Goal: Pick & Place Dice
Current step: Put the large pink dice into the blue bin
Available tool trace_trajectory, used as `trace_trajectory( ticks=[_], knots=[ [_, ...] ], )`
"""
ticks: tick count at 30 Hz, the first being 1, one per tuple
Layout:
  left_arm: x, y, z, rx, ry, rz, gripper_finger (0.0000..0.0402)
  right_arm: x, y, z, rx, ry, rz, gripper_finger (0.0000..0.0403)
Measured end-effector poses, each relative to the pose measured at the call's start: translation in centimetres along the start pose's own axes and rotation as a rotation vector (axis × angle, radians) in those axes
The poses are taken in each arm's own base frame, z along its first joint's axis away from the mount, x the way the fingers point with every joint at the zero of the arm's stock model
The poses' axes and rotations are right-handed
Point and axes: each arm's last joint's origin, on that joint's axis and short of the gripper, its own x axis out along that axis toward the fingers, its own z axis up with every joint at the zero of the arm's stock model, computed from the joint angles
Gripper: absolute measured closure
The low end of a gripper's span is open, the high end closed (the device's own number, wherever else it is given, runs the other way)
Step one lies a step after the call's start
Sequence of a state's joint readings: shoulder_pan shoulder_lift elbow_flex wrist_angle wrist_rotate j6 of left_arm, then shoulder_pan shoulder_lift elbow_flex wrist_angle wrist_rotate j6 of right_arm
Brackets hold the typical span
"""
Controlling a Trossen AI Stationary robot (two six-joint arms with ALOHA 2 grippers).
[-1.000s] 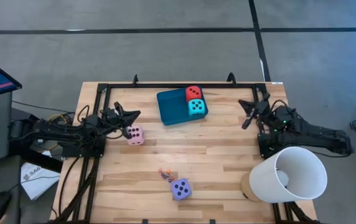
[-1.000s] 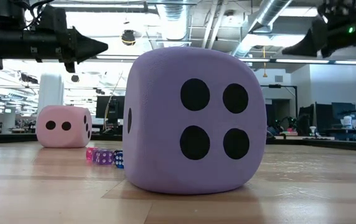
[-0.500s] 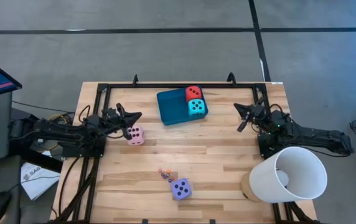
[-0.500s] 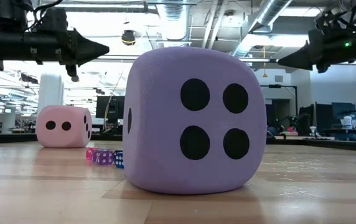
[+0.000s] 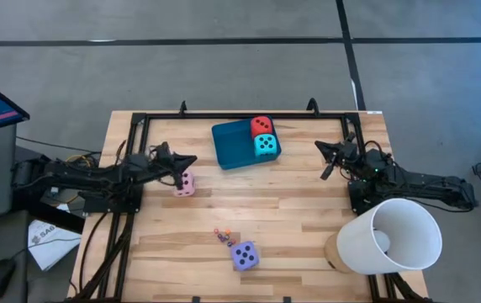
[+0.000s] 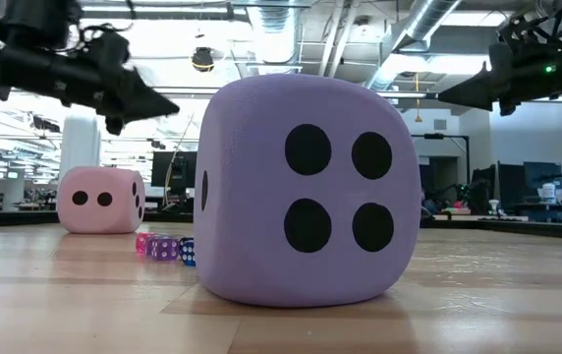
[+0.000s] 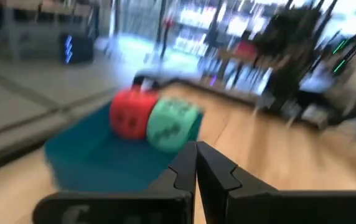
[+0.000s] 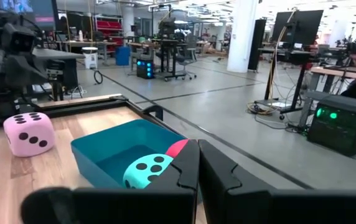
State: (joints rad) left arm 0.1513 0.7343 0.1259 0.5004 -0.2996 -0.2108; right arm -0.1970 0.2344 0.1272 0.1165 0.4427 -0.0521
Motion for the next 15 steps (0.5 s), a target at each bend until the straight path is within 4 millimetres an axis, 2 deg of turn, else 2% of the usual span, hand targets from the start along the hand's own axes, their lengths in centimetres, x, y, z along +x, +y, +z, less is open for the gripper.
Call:
trace_trajectory(
  ticks=[3,8,15],
  knots=[
    [0.7,-0.3,0.7,0.049,0.101,0.045,0.0401,0.0,0.0,0.0,0.0,0.0,-0.001,0.0403],
    [1.4,-1.1,2.9,0.119,0.22,0.025,0.0401,0.0,0.0,0.0,0.0,0.0,-0.001,0.0403],
    [1.1,-1.4,4.6,0.179,0.463,0.05,0.0401,0.0,0.0,0.0,-0.003,0.0,-0.001,0.0403]
  ],
)
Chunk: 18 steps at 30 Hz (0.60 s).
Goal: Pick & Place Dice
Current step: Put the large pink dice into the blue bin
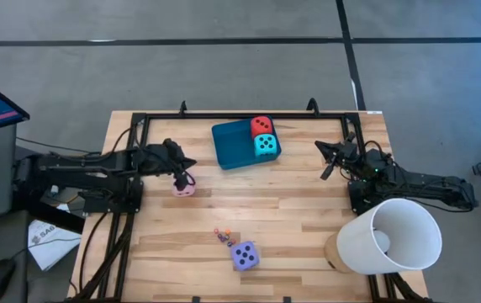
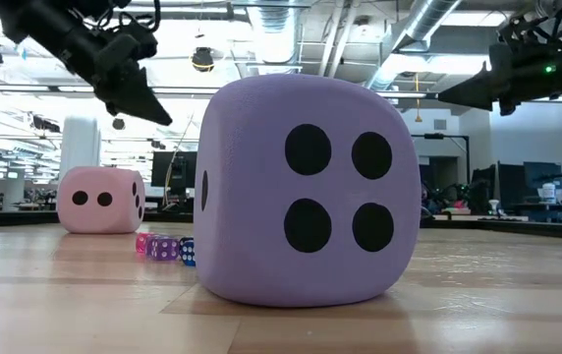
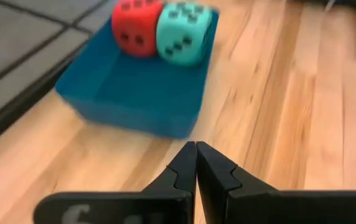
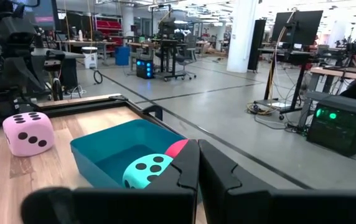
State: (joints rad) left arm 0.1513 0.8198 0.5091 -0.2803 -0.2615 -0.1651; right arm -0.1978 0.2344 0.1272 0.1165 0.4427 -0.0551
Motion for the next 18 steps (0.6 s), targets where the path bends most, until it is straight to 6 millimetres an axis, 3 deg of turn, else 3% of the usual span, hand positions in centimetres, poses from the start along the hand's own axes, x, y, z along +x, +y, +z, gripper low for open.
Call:
trace_trajectory(
  ticks=[10,18],
  knots=[
    [-1.2,-0.1,0.8,-0.097,0.197,-0.03,0.0401,0.0,0.0,0.0,0.001,0.0,0.0,0.0403],
    [0.0,-1.9,1.2,-0.011,0.401,-0.033,0.0401,0.0,0.0,0.1,0.005,-0.005,-0.002,0.0403]
  ],
)
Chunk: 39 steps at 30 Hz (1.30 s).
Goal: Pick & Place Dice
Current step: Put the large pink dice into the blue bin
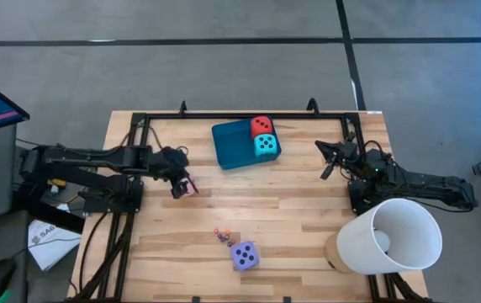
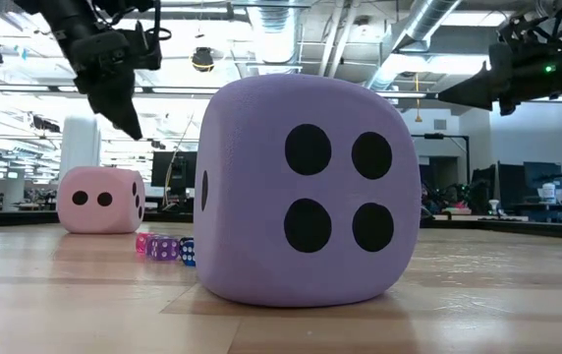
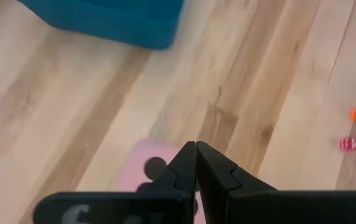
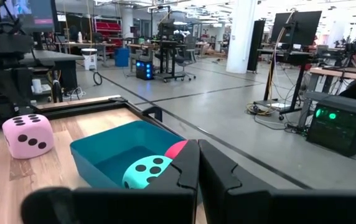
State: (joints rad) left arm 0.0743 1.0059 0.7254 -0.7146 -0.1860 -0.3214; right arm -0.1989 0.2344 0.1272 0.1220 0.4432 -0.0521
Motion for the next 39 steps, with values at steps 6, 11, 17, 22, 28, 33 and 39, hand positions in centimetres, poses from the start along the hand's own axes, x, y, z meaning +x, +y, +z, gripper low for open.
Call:
trace_trajectory(
  ticks=[6,11,17,22,28,33,39],
  knots=[
    [0.7,-0.7,0.6,0.024,0.085,-0.022,0.0401,0.0,0.0,0.0,0.0,0.0,0.0,0.0403],
    [1.0,-0.7,0.3,0.036,0.126,-0.012,0.0382,0.0,0.0,0.0,-0.001,0.001,0.0,0.0403],
    [1.1,-0.5,0.3,0.113,0.126,0.036,0.0311,0.0,0.0,0.0,-0.001,0.001,0.0,0.0403],
    [1.1,-0.4,0.3,0.154,0.118,0.067,0.0232,0.0,0.0,0.0,-0.001,0.001,0.0,0.0403],
    [1.1,-0.3,0.3,0.156,0.116,0.071,0.0133,0.0,0.0,0.0,-0.001,0.001,0.0,0.0403],
    [1.1,-0.3,0.3,0.156,0.116,0.071,0.0087,0.0,0.0,0.0,-0.001,0.001,0.0,0.0403],
    [1.1,-0.3,0.3,0.155,0.115,0.071,0.007,0.0,0.0,0.0,-0.002,0.001,0.0,0.0403]
  ],
)
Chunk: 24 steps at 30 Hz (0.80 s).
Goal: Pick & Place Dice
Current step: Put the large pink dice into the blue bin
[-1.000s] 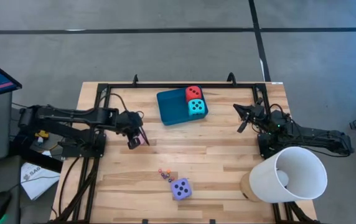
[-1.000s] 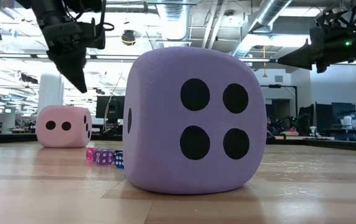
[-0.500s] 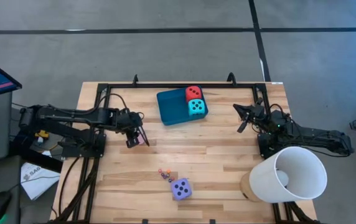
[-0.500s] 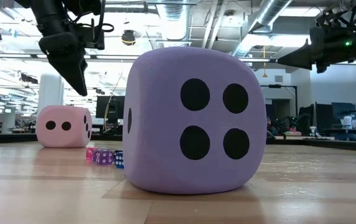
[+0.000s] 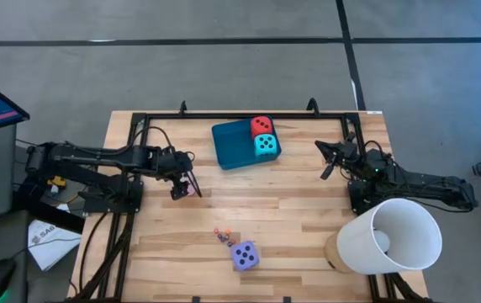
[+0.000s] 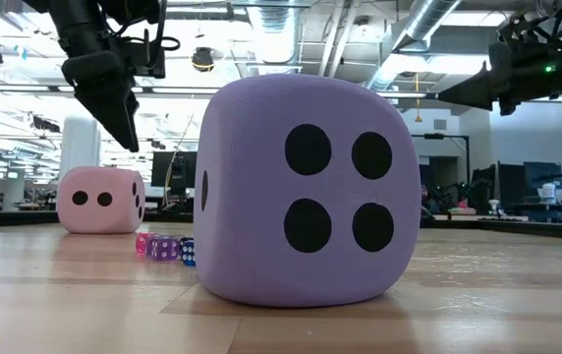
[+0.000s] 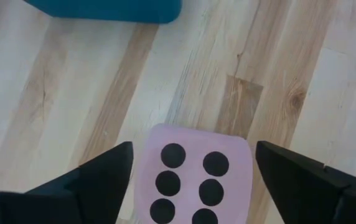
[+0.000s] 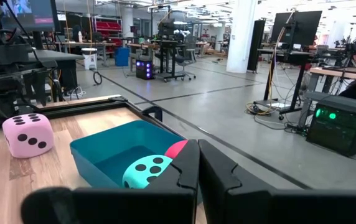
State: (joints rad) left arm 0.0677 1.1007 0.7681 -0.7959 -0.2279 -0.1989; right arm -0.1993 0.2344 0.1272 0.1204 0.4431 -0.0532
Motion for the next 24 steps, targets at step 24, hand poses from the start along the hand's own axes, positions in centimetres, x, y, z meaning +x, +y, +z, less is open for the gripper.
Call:
trace_trajectory(
  ticks=[24],
  knots=[
    [-0.5,-0.4,2.3,-0.066,-0.241,-0.069,0.0073,0.0,0.0,0.0,0.001,0.0,0.0,0.0403]
  ],
)
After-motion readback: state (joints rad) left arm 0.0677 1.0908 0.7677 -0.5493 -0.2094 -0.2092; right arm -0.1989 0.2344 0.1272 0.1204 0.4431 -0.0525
